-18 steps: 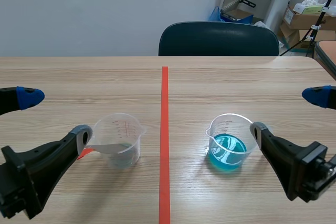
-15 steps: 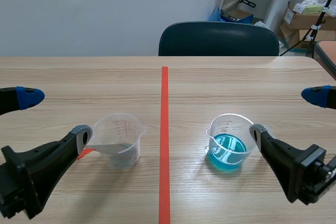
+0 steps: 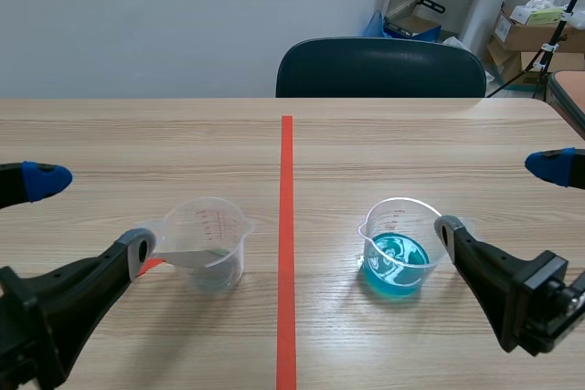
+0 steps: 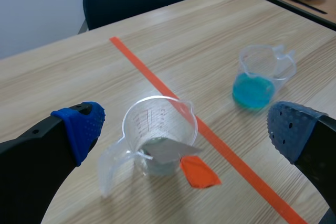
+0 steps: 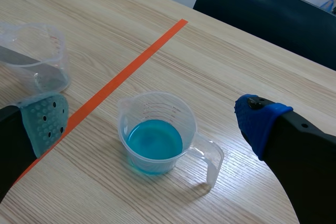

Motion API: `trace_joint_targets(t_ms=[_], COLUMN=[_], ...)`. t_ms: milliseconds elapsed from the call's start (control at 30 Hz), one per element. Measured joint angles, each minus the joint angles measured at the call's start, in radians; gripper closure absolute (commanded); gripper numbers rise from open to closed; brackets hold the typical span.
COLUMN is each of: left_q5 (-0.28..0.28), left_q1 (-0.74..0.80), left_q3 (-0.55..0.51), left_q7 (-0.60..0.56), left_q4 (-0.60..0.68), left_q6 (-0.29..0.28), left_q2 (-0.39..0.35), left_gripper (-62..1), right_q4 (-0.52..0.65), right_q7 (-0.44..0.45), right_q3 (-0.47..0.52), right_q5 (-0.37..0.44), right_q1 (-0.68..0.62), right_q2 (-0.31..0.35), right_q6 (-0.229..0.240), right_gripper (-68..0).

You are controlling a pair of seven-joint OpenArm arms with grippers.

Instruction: Do the redox reaction experiment

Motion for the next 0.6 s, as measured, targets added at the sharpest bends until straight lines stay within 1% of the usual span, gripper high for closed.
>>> trace_joint_targets(t_ms=[67,300,433,600], left_q5=[0.0,-0.008,-0.01,-0.011], left_q1=[0.04,0.248,0.346,0.433], left_q3=[-0.018,-0.102,-0.157,-0.223], left_q7=[-0.011,-0.117,-0.144,-0.141], left_q4=[0.0,0.0,0.0,0.0], left_q6=[0.006,0.006,0.006,0.006], left_q2=[0.0,0.003,0.061,0.138], left_gripper=[-62.3,-62.3,-62.3,-62.3], right_q4=[0.0,0.0,0.0,0.0], right_q7=[0.0,0.0,0.0,0.0], right_q3=[0.0,0.0,0.0,0.0], right_q5=[0.0,0.0,0.0,-0.005], right_q1=[0.0,0.0,0.0,0.0], right_q2=[0.0,0.0,0.0,0.0], right_q6=[0.0,0.0,0.0,0.0], right_gripper=[-67.9,-67.9,-67.9,-67.9])
